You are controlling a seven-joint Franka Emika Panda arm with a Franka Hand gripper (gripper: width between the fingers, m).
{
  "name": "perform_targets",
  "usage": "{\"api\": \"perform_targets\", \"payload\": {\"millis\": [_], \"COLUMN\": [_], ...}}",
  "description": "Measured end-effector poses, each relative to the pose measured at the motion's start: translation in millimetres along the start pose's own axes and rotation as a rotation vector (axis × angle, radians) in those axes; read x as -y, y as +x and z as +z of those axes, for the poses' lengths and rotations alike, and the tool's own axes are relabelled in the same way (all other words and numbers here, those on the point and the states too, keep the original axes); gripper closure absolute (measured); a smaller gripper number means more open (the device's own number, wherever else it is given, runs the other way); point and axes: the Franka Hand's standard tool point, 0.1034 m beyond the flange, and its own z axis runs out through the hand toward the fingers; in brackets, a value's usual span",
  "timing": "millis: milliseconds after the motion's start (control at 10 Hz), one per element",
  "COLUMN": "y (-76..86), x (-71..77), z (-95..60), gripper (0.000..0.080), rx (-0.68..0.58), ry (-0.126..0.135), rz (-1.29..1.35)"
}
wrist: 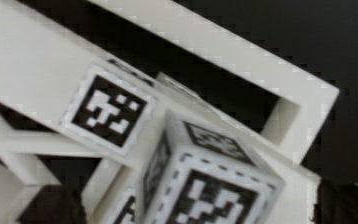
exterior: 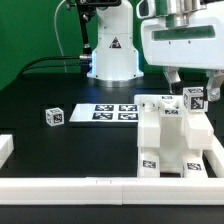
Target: Assemble chair
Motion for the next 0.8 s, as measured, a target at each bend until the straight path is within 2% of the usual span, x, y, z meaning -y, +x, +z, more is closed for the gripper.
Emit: {"api": "perform_targets", "payload": {"millis": [100, 300, 400, 500, 600, 800], "y": [-1.3, 1.2, 0.4, -5.0, -5.6, -5.3], "x": [0.1, -0.7, -0.4, 2.7, 3.3, 3.1], "z": [0.4, 0.1, 0.8, 3.7, 6.4, 7.3], "gripper": [0.0151, 0.0151, 0.0151, 0.0151, 0.0151, 0.0178], "rx": [-0.005, -0.007, -0.014, -0.041, -0.04, -0.041], "ry": [-0.008, -0.007, -0.018, -0.067, -0.078, -0.078], "rz": [-0.075, -0.221, -0.315, -0.584, -0.691, -0.652]}}
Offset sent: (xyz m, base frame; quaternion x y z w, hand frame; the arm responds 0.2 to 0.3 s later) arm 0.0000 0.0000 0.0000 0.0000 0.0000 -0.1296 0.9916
